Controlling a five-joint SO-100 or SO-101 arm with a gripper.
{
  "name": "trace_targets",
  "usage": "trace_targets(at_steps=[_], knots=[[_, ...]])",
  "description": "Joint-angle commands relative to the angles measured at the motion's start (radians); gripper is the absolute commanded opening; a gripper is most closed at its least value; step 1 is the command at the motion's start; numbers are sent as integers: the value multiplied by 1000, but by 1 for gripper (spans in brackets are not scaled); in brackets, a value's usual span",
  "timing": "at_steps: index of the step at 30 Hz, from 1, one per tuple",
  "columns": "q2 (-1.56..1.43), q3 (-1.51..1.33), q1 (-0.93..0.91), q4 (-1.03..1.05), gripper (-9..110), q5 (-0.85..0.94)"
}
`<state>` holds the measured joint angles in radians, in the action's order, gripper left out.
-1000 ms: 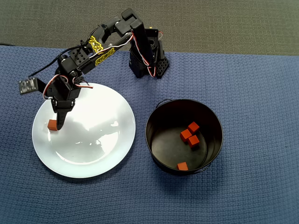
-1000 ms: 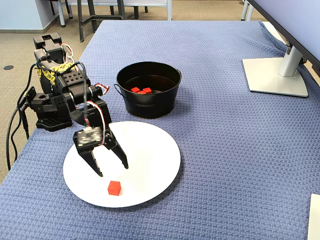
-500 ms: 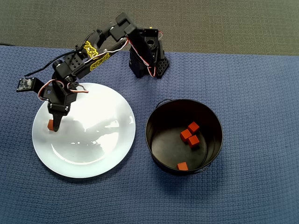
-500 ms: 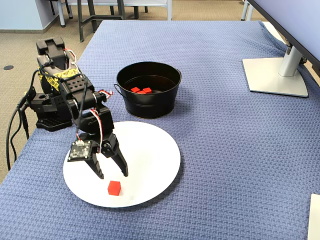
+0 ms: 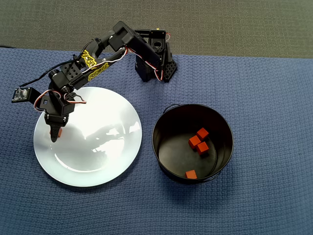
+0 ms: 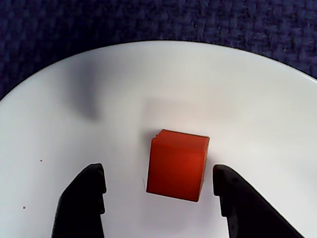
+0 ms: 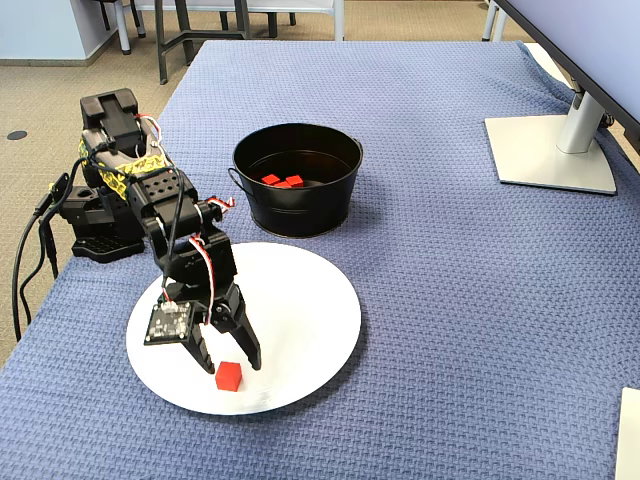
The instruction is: Pick up the red cubes from the white plate and place them in the black recipient
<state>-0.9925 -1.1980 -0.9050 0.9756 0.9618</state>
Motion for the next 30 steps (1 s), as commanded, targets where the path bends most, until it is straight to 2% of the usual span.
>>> trace_targets(at_steps=[1,10,17,30], knots=[[-3,91,-23,29,19,9],[40,143,-29,43,18,14],[67,183,-34,58,9,20],[61,176,-37,61,9,20]])
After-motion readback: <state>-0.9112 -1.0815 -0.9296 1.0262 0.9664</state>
